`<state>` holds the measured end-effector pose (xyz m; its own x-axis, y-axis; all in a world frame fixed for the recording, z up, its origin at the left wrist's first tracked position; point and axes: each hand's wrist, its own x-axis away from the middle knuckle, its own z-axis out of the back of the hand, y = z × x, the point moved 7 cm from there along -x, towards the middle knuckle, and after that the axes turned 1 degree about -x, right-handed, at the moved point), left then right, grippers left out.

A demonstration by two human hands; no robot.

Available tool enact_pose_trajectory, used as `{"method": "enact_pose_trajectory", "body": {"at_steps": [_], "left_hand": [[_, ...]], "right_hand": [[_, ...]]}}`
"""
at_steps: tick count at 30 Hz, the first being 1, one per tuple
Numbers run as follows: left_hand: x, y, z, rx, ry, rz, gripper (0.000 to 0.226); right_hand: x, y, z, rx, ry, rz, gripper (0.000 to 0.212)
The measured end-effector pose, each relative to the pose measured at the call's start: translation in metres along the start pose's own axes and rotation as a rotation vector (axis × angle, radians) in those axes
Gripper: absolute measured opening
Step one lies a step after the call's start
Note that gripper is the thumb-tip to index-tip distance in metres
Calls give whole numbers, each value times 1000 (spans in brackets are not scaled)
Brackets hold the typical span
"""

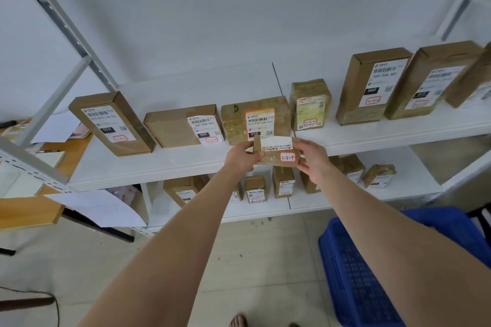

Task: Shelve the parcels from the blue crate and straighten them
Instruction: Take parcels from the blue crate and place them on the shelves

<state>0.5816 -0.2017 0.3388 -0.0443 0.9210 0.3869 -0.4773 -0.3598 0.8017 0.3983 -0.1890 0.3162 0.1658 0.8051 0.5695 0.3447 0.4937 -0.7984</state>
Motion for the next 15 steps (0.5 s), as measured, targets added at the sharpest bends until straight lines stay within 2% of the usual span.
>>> {"method": "enact_pose_trajectory", "body": {"at_steps": [5, 15], "left_hand": [[4, -6, -3, 15, 13, 38, 52], [-6, -40, 33, 15, 48, 105, 41]], "right_hand": [[-2, 1, 5, 36, -14, -11, 26], [-6, 26, -36, 108, -82, -61, 17]]}}
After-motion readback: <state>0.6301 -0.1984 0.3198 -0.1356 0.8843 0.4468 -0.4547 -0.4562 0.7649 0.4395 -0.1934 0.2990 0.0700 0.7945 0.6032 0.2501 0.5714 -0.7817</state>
